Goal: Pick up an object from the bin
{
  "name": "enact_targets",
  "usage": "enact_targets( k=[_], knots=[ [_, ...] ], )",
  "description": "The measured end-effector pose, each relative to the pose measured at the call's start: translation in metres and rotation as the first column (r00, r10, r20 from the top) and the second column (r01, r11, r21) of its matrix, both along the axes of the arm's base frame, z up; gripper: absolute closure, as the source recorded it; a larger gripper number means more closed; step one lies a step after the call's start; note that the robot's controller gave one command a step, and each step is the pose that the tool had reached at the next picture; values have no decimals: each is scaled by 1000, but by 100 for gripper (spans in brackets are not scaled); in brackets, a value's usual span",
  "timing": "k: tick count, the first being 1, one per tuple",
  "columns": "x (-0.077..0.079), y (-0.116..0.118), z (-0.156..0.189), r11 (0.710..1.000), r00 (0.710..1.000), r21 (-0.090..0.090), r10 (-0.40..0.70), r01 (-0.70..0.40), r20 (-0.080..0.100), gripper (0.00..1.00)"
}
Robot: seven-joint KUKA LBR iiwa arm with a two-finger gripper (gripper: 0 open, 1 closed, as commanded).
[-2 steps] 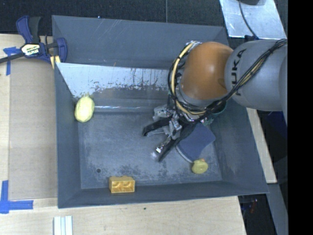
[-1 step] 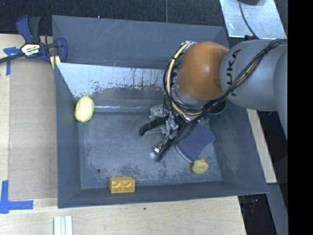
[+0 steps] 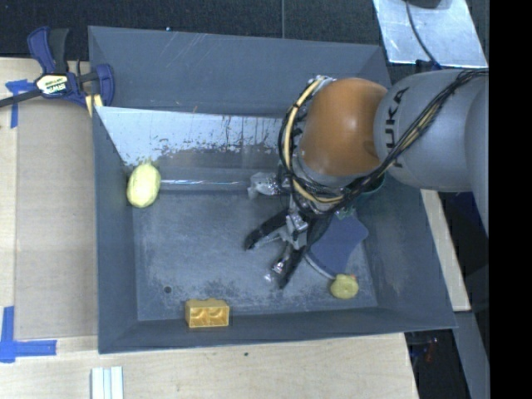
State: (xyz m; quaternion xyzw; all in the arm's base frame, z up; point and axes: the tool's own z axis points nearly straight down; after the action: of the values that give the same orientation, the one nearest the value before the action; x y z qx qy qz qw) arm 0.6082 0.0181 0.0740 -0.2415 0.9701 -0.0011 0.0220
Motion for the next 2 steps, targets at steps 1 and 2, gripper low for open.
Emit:
enact_targets(
  k=[1,2],
  knots=[
    [-1,-1,1,1000,1000,-1,-1,1,-4,100],
    [-1,-1,1,1000,1000,-1,-1,1,-4,100]
  ],
)
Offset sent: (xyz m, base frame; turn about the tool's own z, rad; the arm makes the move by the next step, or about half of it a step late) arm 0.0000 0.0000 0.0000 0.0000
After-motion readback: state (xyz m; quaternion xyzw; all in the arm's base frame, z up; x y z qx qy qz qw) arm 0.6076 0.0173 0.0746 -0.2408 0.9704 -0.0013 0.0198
